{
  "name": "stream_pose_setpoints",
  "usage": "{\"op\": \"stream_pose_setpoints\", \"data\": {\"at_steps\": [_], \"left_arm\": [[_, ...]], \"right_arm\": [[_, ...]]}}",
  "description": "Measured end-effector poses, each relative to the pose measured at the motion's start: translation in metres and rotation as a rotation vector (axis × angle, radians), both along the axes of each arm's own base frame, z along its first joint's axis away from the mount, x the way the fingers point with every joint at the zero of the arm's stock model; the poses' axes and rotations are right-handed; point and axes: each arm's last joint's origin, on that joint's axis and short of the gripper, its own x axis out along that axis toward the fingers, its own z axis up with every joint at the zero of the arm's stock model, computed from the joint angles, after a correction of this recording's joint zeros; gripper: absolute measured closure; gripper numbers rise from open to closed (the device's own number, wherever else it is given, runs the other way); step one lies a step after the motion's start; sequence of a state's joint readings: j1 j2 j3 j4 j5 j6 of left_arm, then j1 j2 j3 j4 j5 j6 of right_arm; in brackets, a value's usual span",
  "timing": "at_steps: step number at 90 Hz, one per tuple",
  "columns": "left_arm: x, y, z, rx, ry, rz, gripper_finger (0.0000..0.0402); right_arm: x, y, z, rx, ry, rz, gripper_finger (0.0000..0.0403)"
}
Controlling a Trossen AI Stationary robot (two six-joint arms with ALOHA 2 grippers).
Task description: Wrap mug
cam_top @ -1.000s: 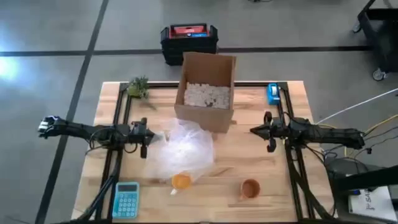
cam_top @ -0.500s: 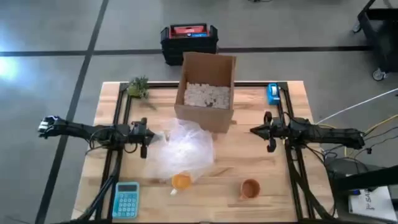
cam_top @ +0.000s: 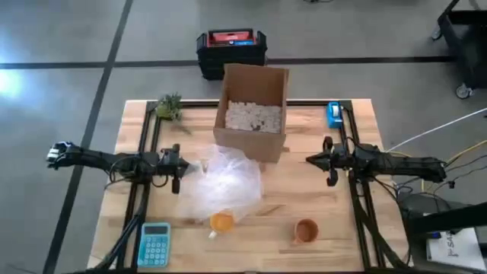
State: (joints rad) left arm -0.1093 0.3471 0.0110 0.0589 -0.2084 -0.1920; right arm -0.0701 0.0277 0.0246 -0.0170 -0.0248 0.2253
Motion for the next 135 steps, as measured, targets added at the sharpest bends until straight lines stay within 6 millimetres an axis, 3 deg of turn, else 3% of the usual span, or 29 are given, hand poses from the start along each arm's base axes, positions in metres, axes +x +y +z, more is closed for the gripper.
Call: {"op": "stream_pose_setpoints", "data": {"at_steps": [14,30,55,71,86,100,120,126,135], "left_arm": [[0.0,0.004,0.002,0.07,-0.013,0.124,0.0395],[0.002,0.004,0.011,-0.199,-0.154,0.191,0.0395],[0.004,0.002,0.029,-0.248,-0.299,0.125,0.0395],[0.004,0.001,0.081,-0.114,-0.261,0.08,0.0401],[0.01,0.0,0.124,-0.045,0.012,0.05,0.0401],[0.029,-0.005,0.114,-0.166,0.349,0.041,0.0401],[0.055,-0.013,0.069,-0.25,0.675,0.024,0.0402],[0.059,-0.014,0.056,-0.257,0.749,0.032,0.0402],[0.061,-0.014,0.039,-0.273,0.828,0.063,0.0402]], "right_arm": [[0.0,0.0,0.0,0.0,0.0,0.0,0.0403],[0.0,0.0,0.0,0.0,0.0,0.0,0.0403],[0.0,0.0,0.0,0.0,0.0,0.0,0.0403],[0.0,0.0,0.0,0.0,0.0,0.0,0.0403],[0.0,0.0,0.0,-0.012,0.001,0.0,0.0403],[0.0,0.0,0.0,-0.236,0.011,0.004,0.0403],[0.0,0.0,0.002,-0.345,-0.001,-0.006,0.0403],[0.0,0.0,0.005,-0.283,-0.039,-0.016,0.0403],[0.0,-0.001,0.01,-0.023,-0.103,-0.026,0.0403]]}}
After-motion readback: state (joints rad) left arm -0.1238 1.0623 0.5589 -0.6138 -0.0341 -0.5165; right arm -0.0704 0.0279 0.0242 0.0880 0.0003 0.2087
